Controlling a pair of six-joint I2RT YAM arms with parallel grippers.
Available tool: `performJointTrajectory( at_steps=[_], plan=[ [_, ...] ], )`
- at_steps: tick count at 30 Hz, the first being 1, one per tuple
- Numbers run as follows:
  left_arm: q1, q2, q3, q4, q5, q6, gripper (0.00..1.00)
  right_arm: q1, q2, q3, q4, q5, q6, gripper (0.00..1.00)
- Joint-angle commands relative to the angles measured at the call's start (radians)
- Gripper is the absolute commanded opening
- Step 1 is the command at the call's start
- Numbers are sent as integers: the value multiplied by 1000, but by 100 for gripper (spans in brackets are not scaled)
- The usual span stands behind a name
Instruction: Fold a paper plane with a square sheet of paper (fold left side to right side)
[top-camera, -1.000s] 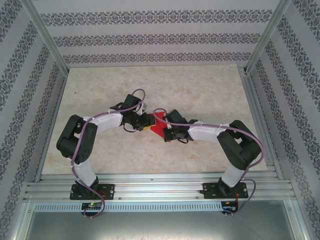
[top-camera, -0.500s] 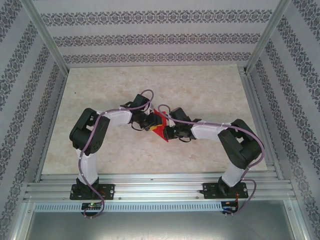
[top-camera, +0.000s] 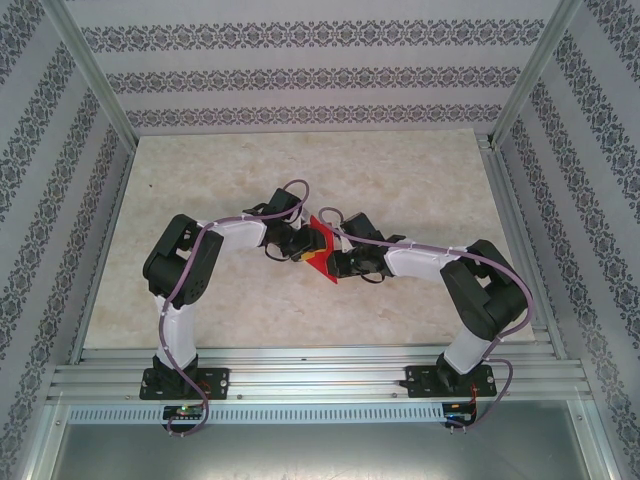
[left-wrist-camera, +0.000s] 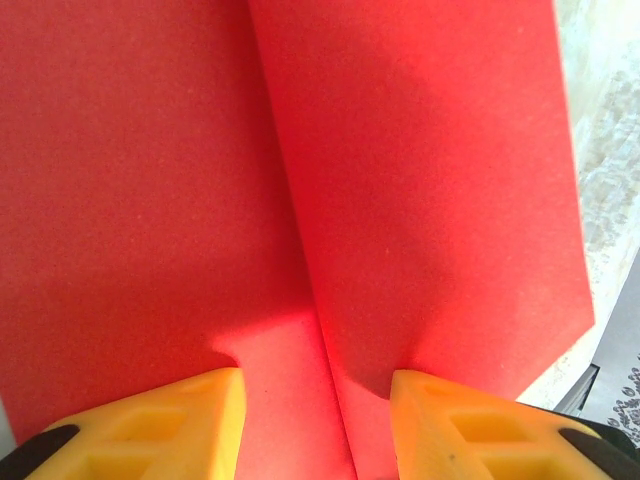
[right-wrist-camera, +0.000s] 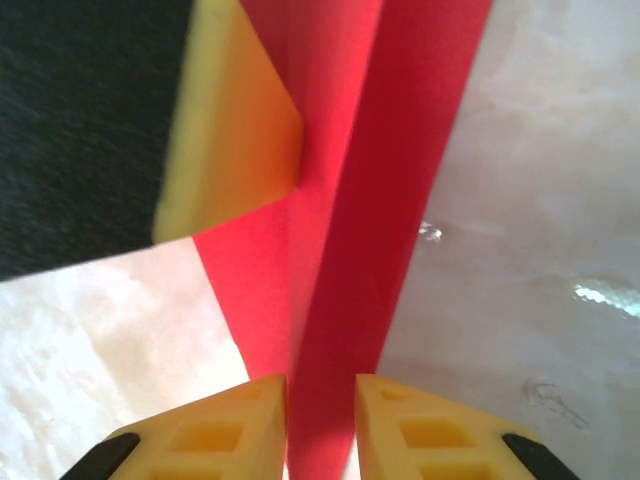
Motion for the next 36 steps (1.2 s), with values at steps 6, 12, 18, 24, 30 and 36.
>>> performJointTrajectory(
  at_steps=[6,12,18,24,30,36],
  plan=[
    [-11,31,13,-11,-34,-11,45,38,22,40,-42,46,-25,25],
    [-12,32,14,-20,-44,-11,45,43,47,46,-36,23,-17,17],
    [-11,38,19,-31,-57,-15,45,39,53,41,-35,15,-15,10],
    [-11,50,26,-41,-65,-12,45,22,59,30,-7,-37,-10,4],
    [-11,66,29,-65,-84,1,45,-1,50,19,20,-99,6,4],
    [-11,77,33,-74,-88,5,44,-53,-33,1,51,-191,33,22]
  ],
)
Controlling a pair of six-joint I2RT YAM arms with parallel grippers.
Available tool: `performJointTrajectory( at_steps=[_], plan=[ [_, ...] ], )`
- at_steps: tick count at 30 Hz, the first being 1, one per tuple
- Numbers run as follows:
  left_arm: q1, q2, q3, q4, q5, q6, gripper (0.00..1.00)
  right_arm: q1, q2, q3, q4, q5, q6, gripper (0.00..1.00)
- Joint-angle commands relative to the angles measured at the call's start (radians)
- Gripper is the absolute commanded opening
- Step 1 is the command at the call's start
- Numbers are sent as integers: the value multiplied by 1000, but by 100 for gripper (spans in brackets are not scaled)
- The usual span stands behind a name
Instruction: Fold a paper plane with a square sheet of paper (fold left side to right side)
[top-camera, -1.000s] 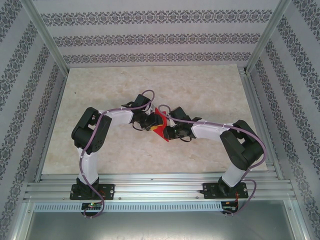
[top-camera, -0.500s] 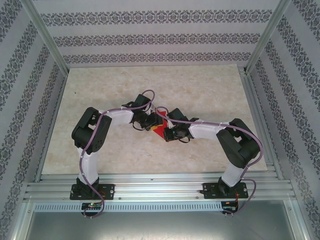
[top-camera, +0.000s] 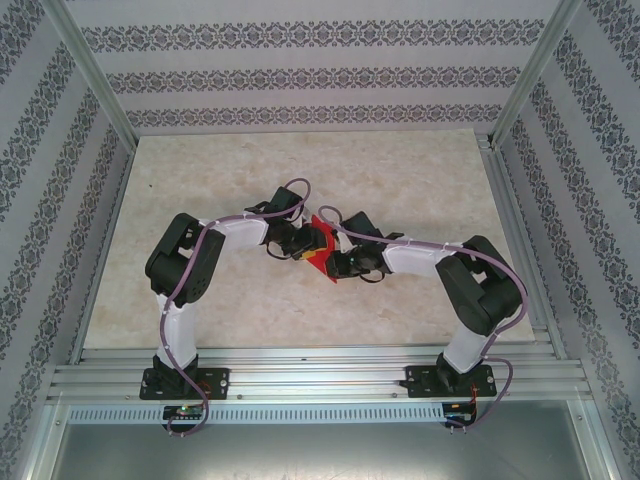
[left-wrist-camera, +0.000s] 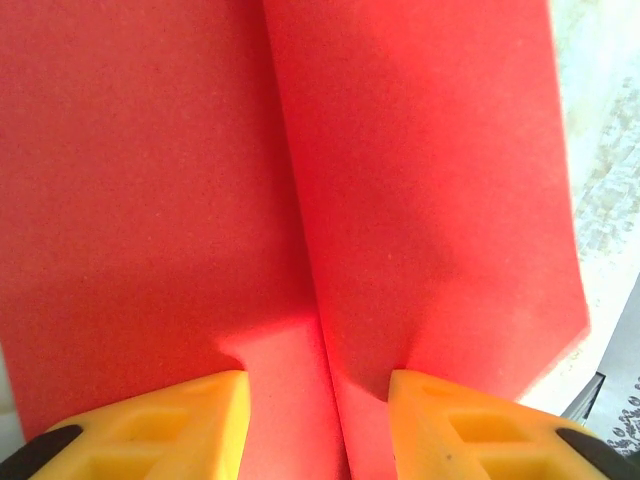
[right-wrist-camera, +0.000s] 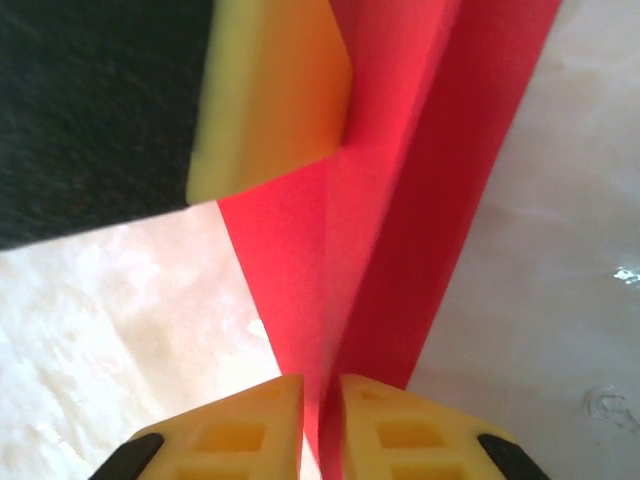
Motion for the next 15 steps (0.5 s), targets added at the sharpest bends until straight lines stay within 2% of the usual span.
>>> performJointTrajectory(
  at_steps=[1,3,9,15],
  plan=[
    [-10,57,2,-54,-70,6,44,-39,-76,-15,62,-95,27,25],
    [-10,57,3,-56,-71,9,44,-70,-100,-12,74,-124,34,28],
    [-9,57,6,-59,-71,9,44,-157,-72,9,148,-198,69,28],
    [-10,58,3,-61,-72,10,44,-172,7,74,172,-222,75,29]
  ],
)
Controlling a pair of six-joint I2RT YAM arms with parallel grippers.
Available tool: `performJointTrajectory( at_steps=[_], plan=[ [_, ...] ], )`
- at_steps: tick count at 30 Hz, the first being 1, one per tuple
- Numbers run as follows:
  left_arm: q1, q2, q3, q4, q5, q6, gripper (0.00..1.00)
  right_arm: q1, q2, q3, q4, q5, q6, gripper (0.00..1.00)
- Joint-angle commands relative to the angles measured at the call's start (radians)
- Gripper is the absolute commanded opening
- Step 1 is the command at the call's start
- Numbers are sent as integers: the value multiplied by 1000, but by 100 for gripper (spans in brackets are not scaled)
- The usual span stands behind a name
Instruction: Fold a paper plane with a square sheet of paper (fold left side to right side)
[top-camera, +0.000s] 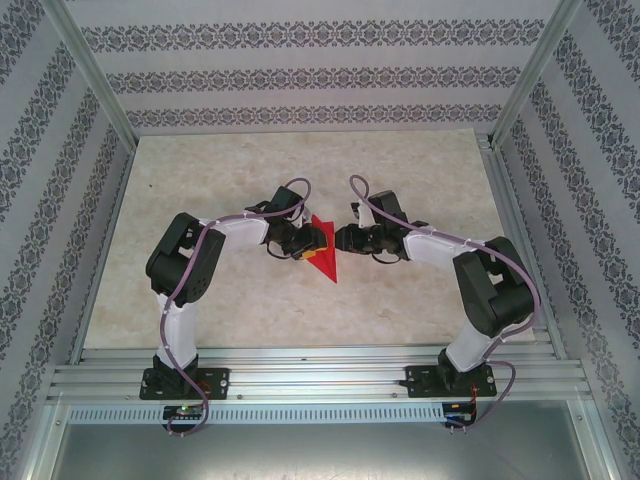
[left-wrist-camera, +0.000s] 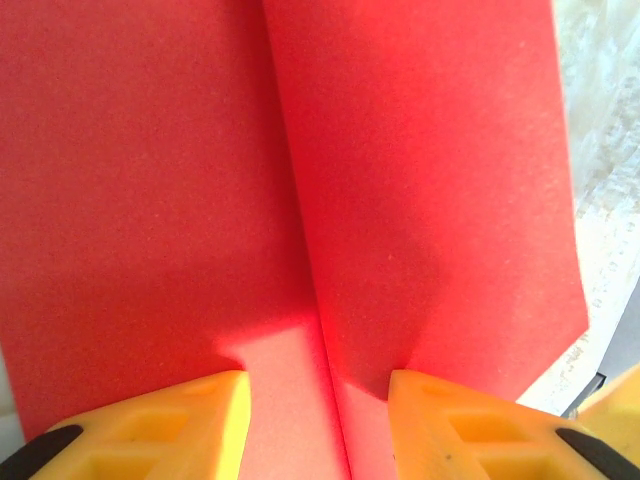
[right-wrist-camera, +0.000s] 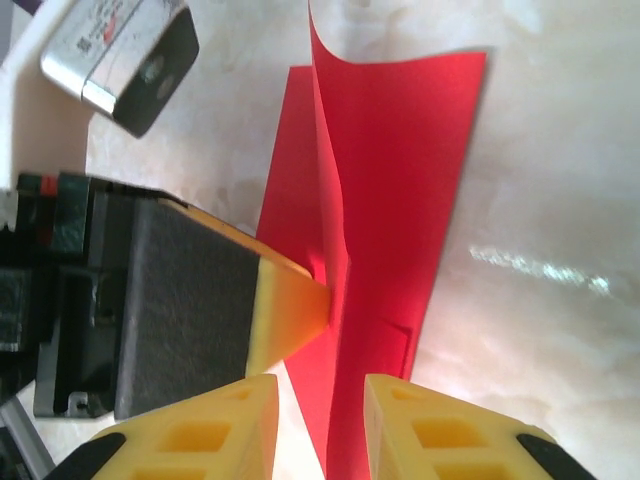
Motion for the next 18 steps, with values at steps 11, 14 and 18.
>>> performJointTrajectory(
  at_steps=[11,14,18],
  plan=[
    [-11,55,-6,-50,-71,11,44,-14,145,114,77,-66,22,26],
    [-11,55,-8,-50,-73,12,44,-16,174,135,66,-66,21,23],
    [-11,55,-11,-49,-73,11,44,-22,193,139,71,-65,24,17]
  ],
)
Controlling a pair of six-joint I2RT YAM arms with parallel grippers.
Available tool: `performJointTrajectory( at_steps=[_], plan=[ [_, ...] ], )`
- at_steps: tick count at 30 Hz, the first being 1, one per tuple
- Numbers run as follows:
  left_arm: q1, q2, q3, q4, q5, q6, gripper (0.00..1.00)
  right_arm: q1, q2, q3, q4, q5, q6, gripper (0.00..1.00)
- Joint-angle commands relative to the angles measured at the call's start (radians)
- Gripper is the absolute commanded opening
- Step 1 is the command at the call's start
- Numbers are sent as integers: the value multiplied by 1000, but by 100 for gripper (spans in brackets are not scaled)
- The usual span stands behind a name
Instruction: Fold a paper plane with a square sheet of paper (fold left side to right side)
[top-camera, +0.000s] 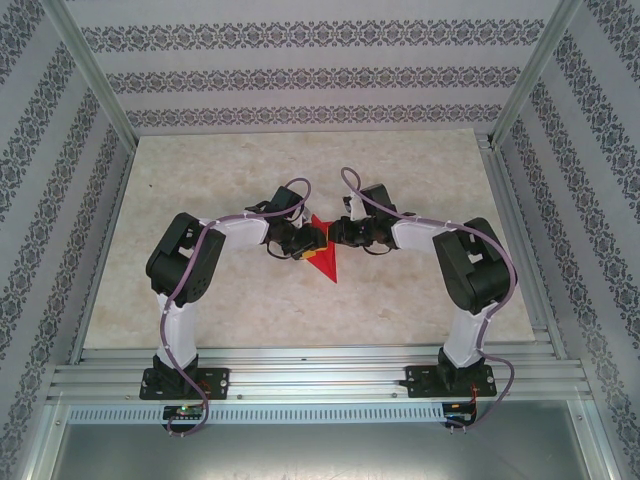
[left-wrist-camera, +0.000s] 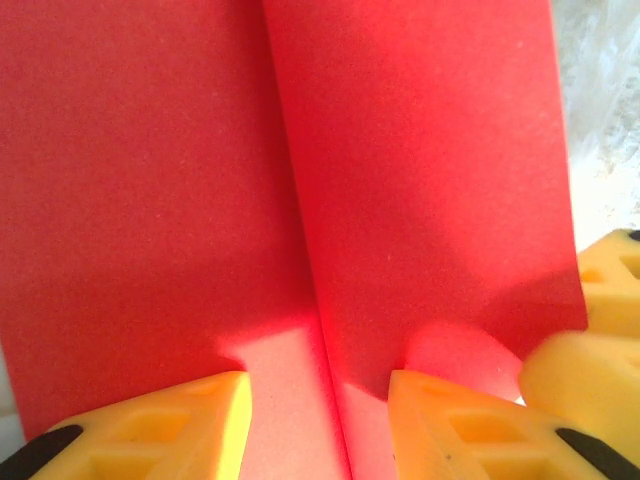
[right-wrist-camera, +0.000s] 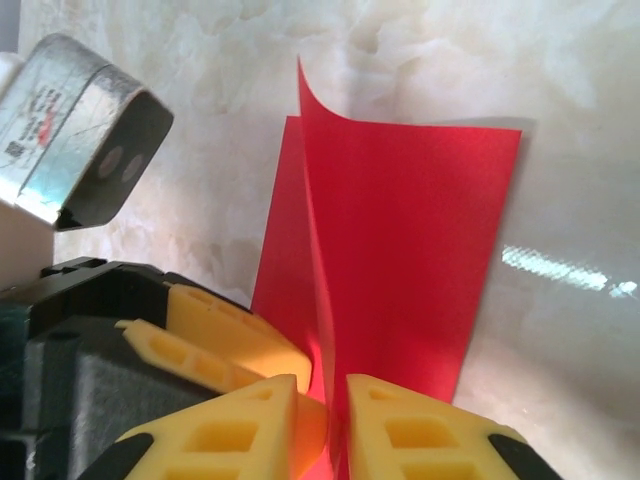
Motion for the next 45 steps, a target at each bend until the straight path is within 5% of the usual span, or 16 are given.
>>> performJointTrajectory(
  at_steps=[1,7,45],
  plan=[
    [-10,54,-11,-48,-70,11,44,-9,19,23,19,-14,2,16],
    [-11,60,-12,-48,-72,11,44,-17,33,33,15,-12,-7,3],
    [-39,148,8,-91,-105,39,43,-42,119,108,-62,-16,-74,7]
  ],
)
